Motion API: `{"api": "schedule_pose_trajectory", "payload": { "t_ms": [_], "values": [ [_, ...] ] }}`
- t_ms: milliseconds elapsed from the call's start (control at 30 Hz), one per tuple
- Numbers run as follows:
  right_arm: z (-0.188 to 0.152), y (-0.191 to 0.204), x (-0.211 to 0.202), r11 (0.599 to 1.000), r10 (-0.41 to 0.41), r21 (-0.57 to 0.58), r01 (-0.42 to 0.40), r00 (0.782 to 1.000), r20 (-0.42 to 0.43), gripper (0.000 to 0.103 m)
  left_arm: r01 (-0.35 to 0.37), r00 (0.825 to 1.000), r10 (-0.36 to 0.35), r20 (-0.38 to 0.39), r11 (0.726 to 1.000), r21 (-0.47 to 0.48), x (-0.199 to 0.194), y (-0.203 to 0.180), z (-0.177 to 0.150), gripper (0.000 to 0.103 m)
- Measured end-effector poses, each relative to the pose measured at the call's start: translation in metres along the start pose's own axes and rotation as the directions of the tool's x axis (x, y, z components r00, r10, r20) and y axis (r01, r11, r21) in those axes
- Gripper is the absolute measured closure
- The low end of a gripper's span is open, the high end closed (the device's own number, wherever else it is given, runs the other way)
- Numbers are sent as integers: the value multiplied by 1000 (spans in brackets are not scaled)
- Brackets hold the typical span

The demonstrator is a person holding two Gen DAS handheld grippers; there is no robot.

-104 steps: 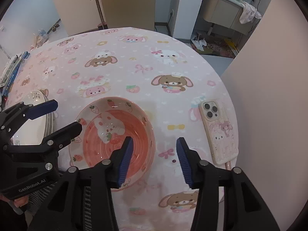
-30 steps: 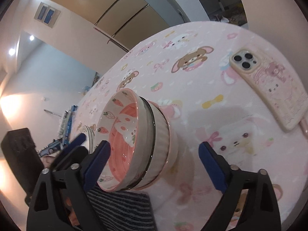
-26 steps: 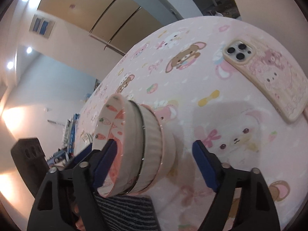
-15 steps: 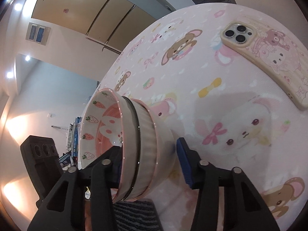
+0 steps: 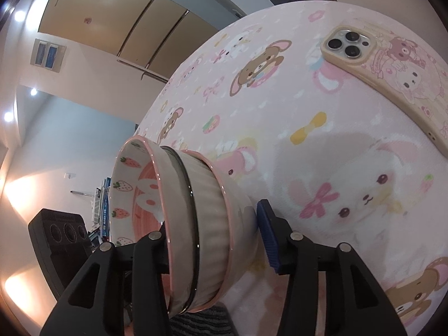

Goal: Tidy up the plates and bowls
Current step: 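Lift the nested bowls with both grippers and carry them over the 'Life' plates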

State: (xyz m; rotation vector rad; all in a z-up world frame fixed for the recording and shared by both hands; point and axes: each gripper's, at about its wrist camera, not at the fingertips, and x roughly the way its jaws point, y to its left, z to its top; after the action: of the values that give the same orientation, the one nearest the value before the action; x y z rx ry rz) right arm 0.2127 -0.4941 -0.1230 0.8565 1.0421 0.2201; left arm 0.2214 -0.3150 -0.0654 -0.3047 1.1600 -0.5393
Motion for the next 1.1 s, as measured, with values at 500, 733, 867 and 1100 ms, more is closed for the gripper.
{"api": "schedule_pose_trajectory", "payload": {
  "t_ms": [500,733,867,1100],
  "values": [
    [-5,45,-1,1000,2,-5,-3,998,-65,58,-69,997,70,23,996,-48,-58,3,8,48],
    [-5,90,-20,997,14,-75,-17,999,-42,58,-57,994,60,93,998,-37,-108,-2,16,48],
    [-9,121,-22,992,39,-120,-44,998,-46,58,-76,987,82,135,996,-51,-143,4,18,48],
    [-26,181,-10,977,85,-191,-100,993,-83,58,-100,971,121,205,989,-110,-201,34,12,48]
  ]
}}
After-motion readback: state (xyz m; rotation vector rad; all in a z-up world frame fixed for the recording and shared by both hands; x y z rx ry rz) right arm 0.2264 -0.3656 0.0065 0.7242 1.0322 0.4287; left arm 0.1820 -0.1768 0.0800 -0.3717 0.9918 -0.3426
